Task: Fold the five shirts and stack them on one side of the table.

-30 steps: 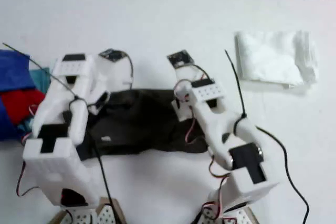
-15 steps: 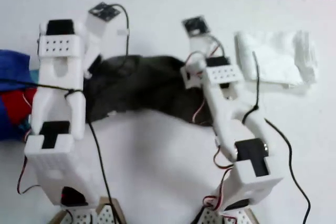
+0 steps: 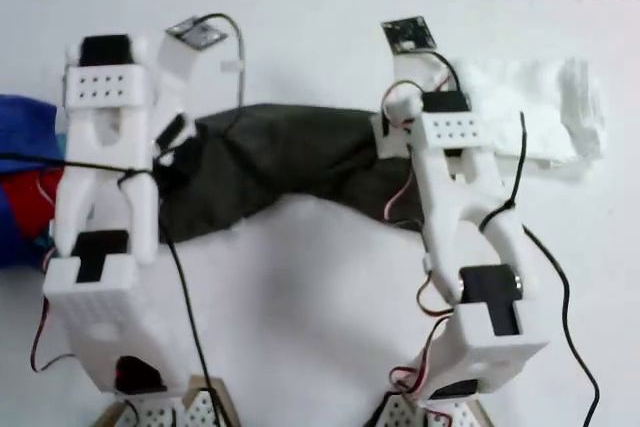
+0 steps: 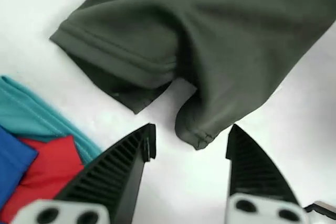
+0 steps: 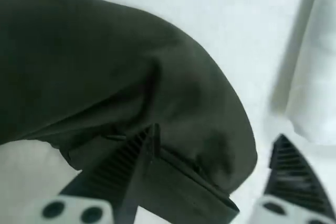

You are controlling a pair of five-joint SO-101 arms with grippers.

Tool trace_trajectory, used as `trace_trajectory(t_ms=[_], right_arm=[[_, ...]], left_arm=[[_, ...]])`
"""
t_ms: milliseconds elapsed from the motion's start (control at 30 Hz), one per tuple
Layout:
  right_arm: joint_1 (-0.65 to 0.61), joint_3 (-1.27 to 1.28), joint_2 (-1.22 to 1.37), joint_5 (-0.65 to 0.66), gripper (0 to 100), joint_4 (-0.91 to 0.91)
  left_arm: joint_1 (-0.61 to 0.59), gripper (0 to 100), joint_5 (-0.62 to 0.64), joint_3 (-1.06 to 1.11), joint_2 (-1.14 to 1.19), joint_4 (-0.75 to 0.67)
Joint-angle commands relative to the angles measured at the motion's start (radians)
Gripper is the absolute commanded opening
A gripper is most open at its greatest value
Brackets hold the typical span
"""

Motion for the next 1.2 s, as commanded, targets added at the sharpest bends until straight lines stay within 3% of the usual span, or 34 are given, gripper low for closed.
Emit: trace_trajectory(t_ms=[0,133,267,400,667,933,1167], right_arm=[[0.041,-0.043,-0.119,0.002,36.5,0.048],[0.064,-0.043,-0.222,0.002,33.6,0.131],[0.056,-0.043,-0.326,0.002,32.9,0.228],[0.061,-0.043,-0.404,0.002,32.9,0.272],[0.056,-0.041,-0.443,0.002,32.9,0.320],[0.064,0.087,-0.450,0.002,32.9,0.314],[0.058,0.137,-0.452,0.002,31.7,0.312]], left_arm=[[-0.046,24,-0.015,-0.022,-0.110,0.026],[-0.066,24,-0.060,0.074,-0.253,0.026],[-0.054,24,-0.144,0.340,-0.446,0.023],[-0.054,24,-0.149,0.639,-0.605,-0.006],[-0.051,24,0.055,1.130,-0.695,-0.451],[-0.130,24,0.140,1.245,-0.694,-0.695],[-0.167,24,0.238,1.245,-0.694,-0.783]])
